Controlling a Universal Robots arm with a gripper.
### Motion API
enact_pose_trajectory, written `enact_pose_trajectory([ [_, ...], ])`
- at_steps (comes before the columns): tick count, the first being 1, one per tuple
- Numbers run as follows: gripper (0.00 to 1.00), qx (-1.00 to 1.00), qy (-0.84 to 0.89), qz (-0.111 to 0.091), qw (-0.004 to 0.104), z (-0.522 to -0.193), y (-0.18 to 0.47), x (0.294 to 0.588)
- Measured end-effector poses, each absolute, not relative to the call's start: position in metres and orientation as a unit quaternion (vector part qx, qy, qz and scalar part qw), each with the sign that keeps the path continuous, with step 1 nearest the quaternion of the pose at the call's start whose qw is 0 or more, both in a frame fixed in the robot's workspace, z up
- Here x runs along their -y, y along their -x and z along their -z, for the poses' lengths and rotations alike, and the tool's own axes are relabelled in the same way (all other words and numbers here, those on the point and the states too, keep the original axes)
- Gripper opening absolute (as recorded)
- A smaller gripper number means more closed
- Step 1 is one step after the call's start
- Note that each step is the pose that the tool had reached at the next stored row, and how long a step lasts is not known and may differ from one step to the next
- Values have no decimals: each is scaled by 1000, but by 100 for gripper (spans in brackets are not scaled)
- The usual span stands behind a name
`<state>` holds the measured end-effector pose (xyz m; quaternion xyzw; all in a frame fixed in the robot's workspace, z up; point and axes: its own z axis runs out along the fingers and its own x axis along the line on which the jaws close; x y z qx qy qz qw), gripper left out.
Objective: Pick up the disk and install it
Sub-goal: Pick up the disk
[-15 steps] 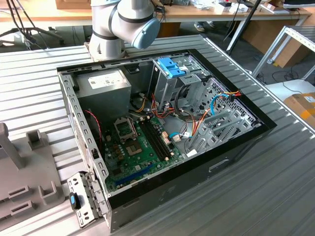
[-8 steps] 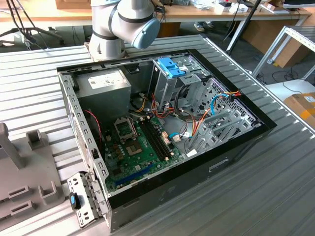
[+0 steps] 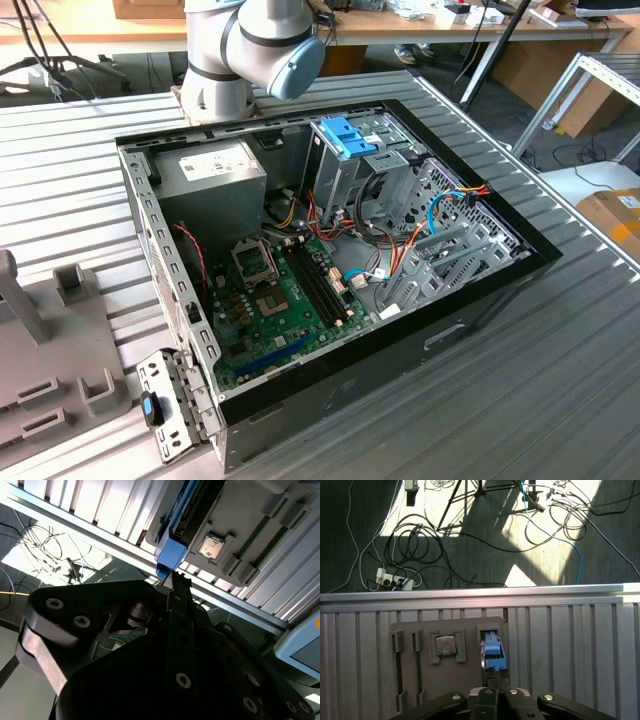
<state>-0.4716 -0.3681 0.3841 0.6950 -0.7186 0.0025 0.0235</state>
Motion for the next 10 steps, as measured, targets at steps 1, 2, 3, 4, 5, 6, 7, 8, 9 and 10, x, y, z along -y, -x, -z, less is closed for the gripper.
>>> enact_pose_trajectory([
  [1, 11, 719, -695, -3, 23, -384, 472, 368],
  [2, 11, 719, -695, -3, 23, -384, 472, 368],
  [3, 11, 719, -695, -3, 23, -384, 472, 368],
  [4, 11, 719, -695, -2, 23, -384, 472, 368],
  [5, 11, 719, -695, -1, 22, -384, 472, 368],
  [6, 11, 719, -695, -1, 22, -384, 472, 368],
  [7, 11, 719, -695, -1, 22, -384, 472, 368],
  [8, 11, 719, -695, -1, 22, -384, 472, 368],
  [9, 11, 719, -695, -1, 22, -384, 472, 368],
  [10, 11, 719, -695, -1, 22, -384, 472, 368],
])
